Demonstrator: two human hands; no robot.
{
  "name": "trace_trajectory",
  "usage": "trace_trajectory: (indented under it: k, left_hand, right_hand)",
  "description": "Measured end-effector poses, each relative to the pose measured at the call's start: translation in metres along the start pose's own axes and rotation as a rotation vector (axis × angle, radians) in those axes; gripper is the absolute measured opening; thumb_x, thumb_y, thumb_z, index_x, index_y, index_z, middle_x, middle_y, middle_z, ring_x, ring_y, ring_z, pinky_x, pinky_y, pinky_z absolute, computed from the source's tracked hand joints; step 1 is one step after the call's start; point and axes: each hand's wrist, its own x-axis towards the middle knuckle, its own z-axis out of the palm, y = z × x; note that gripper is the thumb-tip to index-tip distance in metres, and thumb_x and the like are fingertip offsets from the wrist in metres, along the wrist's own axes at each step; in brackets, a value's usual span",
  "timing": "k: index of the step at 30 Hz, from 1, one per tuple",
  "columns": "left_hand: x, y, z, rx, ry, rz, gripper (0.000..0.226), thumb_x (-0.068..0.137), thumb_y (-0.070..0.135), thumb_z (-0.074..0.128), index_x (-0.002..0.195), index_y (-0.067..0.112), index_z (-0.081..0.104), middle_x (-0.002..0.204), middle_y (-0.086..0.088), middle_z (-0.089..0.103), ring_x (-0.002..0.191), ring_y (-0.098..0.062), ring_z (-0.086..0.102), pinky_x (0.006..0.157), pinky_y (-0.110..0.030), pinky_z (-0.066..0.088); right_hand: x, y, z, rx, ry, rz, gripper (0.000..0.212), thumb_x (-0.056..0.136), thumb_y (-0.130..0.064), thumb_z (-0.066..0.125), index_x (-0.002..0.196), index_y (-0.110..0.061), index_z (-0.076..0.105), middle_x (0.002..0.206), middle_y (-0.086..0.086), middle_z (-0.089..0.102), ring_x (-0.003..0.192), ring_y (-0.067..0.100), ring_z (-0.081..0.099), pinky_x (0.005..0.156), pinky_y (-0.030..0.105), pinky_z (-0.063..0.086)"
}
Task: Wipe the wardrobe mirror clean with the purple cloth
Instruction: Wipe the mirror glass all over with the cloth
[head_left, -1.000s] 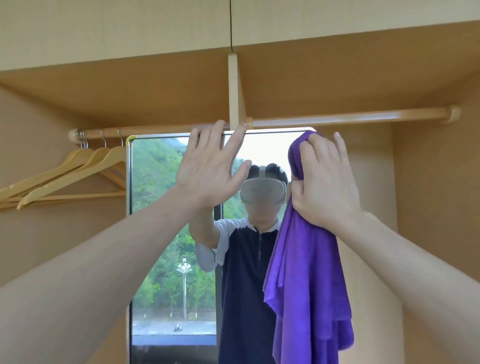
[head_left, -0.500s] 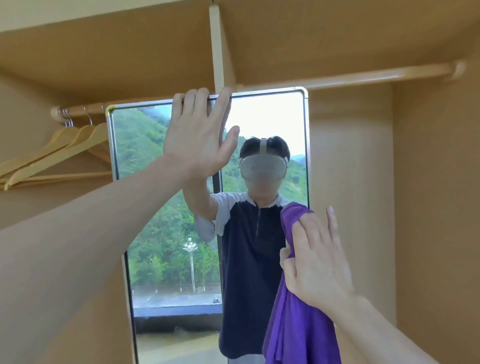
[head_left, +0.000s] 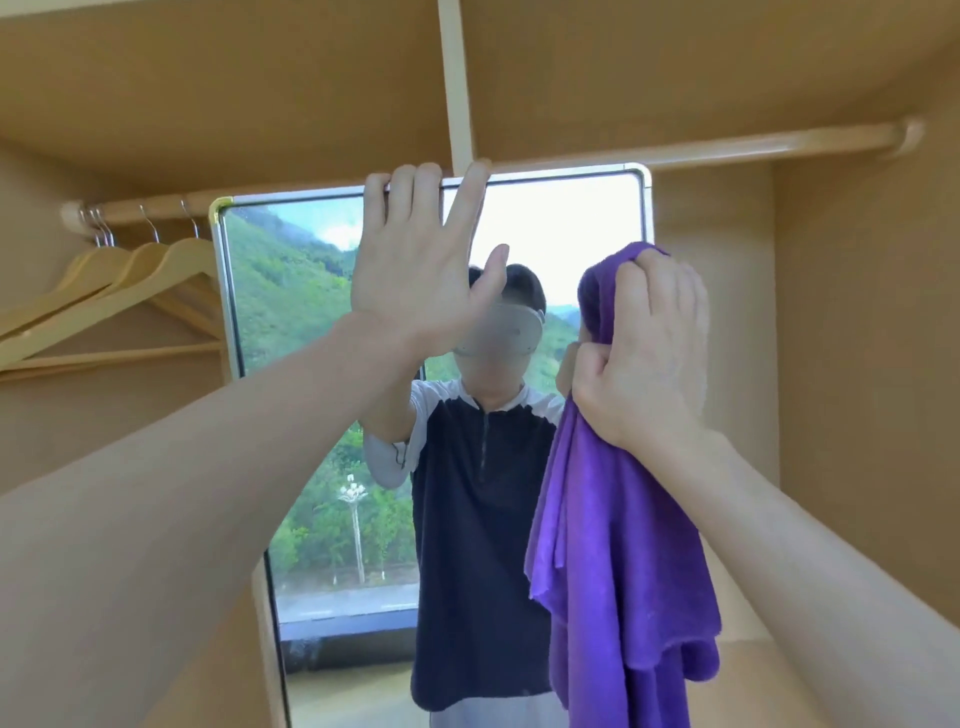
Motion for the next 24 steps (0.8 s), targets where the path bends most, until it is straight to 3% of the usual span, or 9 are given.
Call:
trace_trajectory:
  k: [4,10,14,19,24]
  left_hand:
    - [0.0,0.0,0.002,-0.006,-0.017,0.01,0.062,0.096,0.05,0.031,0.145,0.012,0.038,0.121,-0.019,0.051,0.114,-0.04,0.047,0.107,-0.053,0.032]
    - [-0.002,-0.003,0.007,-0.019,-0.008,0.023,0.062,0.098,0.05,0.029,0.145,0.011,0.036,0.123,-0.02,0.05,0.116,-0.041,0.045,0.108,-0.055,0.031]
    - [0.0,-0.004,0.003,-0.038,-0.056,0.037,0.068,0.1,0.05,0.027,0.156,0.013,0.023,0.143,-0.024,0.042,0.133,-0.044,0.038,0.114,-0.062,0.024]
    - [-0.037,0.018,-0.001,-0.095,-0.066,0.447,0.073,0.096,0.057,0.029,0.161,0.032,0.011,0.168,-0.016,0.017,0.154,-0.042,0.013,0.117,-0.07,0.007]
    - [-0.049,0.017,0.016,-0.088,-0.09,0.346,0.072,0.097,0.064,0.016,0.162,0.036,0.004,0.171,-0.013,-0.001,0.156,-0.042,-0.004,0.118,-0.071,0.004]
  right_hand:
    - [-0.075,-0.011,0.006,0.048,-0.05,0.049,0.024,0.069,-0.014,0.044,0.089,-0.003,0.05,0.099,0.016,0.051,0.099,0.037,0.047,0.114,0.056,0.031]
    - [-0.167,-0.013,0.003,-0.005,-0.201,-0.163,0.014,0.079,-0.013,0.046,0.08,-0.005,0.057,0.084,0.008,0.053,0.086,0.029,0.054,0.12,0.053,0.028]
    - [-0.156,-0.011,-0.002,-0.015,-0.173,-0.168,0.013,0.075,-0.009,0.043,0.082,-0.007,0.053,0.085,0.008,0.052,0.088,0.026,0.047,0.126,0.045,0.017]
    - [-0.101,0.003,-0.008,-0.052,-0.082,-0.045,0.029,0.073,-0.01,0.038,0.099,-0.006,0.051,0.101,0.012,0.054,0.1,0.03,0.049,0.122,0.051,0.022]
    - [-0.081,0.006,-0.007,-0.075,-0.029,-0.002,0.033,0.075,-0.01,0.035,0.101,-0.003,0.054,0.104,0.013,0.057,0.104,0.03,0.05,0.121,0.056,0.024]
